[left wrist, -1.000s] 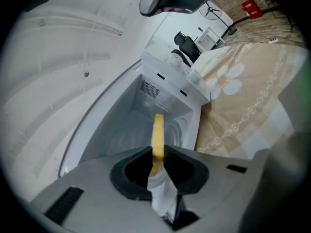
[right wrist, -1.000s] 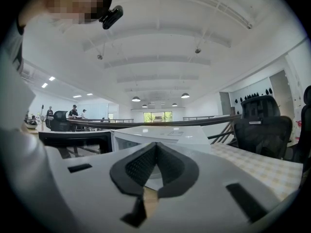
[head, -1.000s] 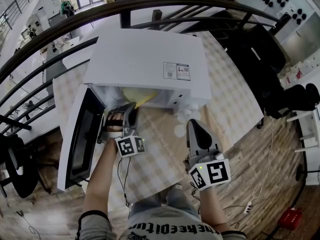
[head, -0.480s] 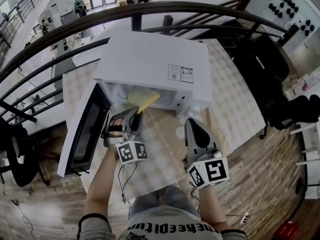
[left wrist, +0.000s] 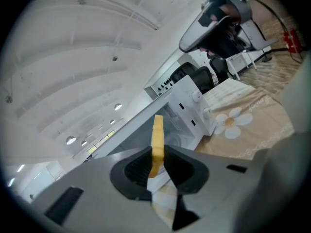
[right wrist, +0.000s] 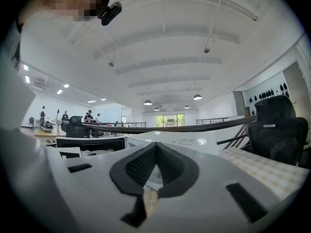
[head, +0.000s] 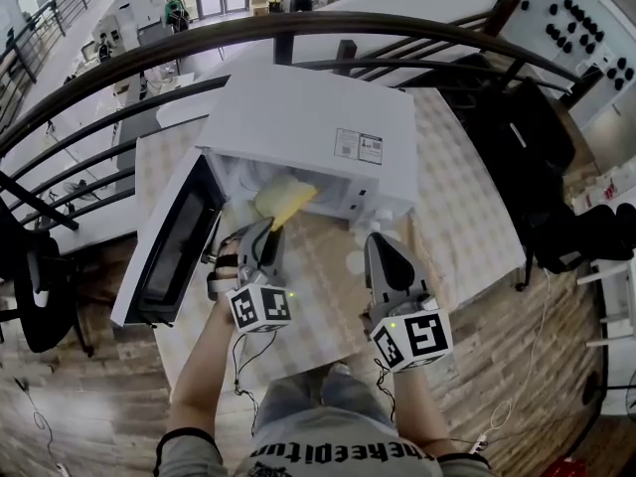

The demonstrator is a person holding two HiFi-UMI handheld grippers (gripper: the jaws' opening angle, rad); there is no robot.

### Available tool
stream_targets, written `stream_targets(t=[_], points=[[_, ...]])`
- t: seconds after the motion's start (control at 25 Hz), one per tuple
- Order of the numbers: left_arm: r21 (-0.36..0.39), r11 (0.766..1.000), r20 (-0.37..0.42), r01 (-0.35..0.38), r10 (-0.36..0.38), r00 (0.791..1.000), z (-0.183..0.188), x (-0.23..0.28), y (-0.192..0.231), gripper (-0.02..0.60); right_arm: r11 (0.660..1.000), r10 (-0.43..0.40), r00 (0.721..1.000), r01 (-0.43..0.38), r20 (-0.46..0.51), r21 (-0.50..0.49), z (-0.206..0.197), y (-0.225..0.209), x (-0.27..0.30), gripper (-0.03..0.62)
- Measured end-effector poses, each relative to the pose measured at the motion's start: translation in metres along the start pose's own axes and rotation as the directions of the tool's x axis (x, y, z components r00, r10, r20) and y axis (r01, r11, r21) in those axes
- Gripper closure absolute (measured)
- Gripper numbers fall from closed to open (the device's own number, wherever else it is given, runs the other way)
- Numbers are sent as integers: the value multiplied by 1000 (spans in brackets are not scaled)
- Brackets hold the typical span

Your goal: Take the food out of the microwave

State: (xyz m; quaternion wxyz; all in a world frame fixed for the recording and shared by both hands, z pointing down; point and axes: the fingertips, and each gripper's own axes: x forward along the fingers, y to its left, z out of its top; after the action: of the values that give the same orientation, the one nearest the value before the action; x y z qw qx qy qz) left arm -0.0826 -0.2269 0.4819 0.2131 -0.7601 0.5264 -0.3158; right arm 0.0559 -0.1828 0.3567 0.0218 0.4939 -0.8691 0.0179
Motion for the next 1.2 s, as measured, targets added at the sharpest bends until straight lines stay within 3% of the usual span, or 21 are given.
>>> stream_targets(t=[0.56,1.2], points=[[-145,987,0,-76,77,997,19,-50,15,512,998,63,998,-63,16,0,11,13,-17,589],[-290,944,-4,-155,160,987,36,-116,32,512,990,141,989,-141,31,-17,25,36,-35,589]])
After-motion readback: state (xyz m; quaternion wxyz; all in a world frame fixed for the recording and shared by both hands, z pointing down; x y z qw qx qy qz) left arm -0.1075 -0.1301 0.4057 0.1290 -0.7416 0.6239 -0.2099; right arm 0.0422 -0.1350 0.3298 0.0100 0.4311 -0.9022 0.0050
